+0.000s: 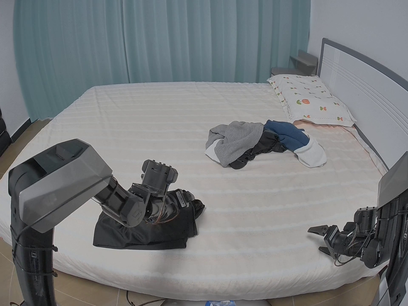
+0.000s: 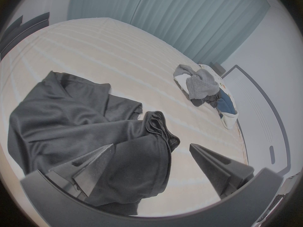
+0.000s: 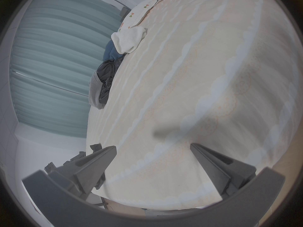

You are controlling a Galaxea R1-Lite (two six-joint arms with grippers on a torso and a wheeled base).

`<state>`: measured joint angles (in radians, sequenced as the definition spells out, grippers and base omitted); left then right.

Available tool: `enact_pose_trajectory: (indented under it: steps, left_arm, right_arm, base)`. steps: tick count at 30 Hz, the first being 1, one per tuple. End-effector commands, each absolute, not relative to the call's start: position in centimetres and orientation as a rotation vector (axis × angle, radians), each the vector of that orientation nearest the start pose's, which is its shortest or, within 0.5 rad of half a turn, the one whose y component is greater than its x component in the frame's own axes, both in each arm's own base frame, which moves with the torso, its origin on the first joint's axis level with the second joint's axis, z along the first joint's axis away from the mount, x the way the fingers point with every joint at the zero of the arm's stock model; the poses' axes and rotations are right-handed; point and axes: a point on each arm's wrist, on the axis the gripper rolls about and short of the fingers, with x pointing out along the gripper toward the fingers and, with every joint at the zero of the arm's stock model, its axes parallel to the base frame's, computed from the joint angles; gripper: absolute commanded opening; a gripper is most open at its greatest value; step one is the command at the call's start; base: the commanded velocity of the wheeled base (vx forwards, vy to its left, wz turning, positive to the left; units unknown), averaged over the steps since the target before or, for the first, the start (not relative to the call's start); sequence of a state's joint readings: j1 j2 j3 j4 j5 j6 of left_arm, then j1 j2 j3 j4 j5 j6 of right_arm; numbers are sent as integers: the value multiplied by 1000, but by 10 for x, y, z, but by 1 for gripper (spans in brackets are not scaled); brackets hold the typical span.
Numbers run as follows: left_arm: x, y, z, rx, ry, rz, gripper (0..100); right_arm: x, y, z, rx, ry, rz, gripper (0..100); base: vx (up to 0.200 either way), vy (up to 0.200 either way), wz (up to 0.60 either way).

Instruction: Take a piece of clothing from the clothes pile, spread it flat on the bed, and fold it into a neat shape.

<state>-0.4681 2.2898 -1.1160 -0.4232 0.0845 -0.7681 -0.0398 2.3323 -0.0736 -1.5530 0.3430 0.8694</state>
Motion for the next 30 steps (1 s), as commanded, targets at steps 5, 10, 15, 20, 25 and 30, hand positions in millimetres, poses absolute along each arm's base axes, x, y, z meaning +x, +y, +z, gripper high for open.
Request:
enact_pose_trajectory:
  steps: [5,10,15,20,25,30]
  left_arm:
    - [339,-135,67,-647,762,-63,100]
    - [324,-106,71,-761,782,-75,100]
    - [311,-76,65,-824,812,-62,100]
    - [312,-47,58,-885,814,-48,100]
    - [322,-29,60,-915,771,-26,100]
    - [330,-26,55,-920,773,-11,100]
  right_arm:
    - [232,-2,-31,961,774,-25,100]
    - [232,-2,-31,961,774,-25,100]
    - [232,-2,-31,959,774,-25,100]
    - [233,-2,-31,956,773,-23,100]
    - [232,-1,-31,953,776,-22,100]
    - [232,-1,-31,953,778,-22,100]
  base:
    - [0,0,0]
    - [0,40,0]
    - [0,200,0]
    - [0,200,0]
    - [0,200,0]
    - [0,200,0]
